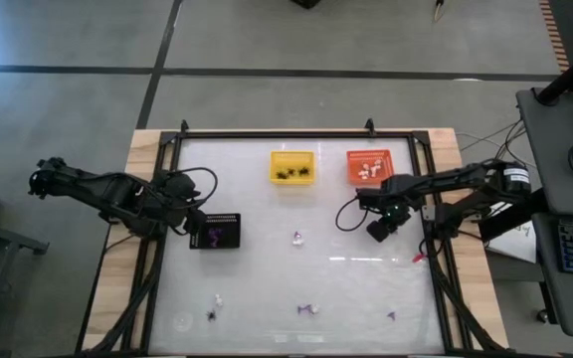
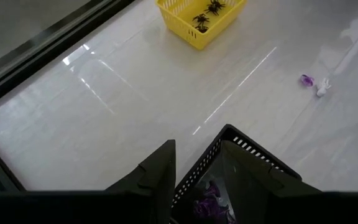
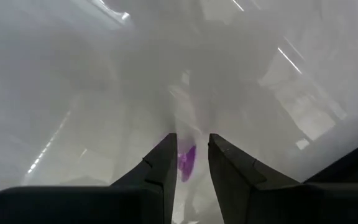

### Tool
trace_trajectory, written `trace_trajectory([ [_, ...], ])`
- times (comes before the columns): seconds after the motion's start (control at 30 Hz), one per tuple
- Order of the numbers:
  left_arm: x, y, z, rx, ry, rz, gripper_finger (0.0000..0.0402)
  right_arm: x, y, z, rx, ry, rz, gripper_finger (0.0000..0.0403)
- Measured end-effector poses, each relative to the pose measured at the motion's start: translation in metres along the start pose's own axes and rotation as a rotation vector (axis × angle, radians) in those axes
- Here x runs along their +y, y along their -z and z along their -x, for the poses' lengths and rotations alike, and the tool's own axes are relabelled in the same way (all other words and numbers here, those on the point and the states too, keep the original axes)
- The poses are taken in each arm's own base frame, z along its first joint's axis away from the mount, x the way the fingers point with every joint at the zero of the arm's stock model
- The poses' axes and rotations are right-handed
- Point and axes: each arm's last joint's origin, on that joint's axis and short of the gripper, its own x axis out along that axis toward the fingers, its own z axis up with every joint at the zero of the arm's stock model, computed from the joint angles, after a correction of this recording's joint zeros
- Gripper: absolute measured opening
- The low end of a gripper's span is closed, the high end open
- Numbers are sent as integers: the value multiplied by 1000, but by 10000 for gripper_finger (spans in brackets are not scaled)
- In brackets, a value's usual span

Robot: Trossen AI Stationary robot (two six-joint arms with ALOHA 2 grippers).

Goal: Sort Halloween decoration
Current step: Put the purple hat toy into the black basket

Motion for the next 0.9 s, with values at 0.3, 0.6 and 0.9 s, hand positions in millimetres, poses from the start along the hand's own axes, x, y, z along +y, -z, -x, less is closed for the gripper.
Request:
trace_trajectory([
  [0.3,0,0,0,0,0,-2,110,-4,3,-10,21,-5,-3,50],
  [0.6,0,0,0,0,0,-2,110,-4,4,-10,44,-22,-21,9],
  [0.9,5,3,3,26,-1,-12,110,3,4,13,28,-90,-51,9],
])
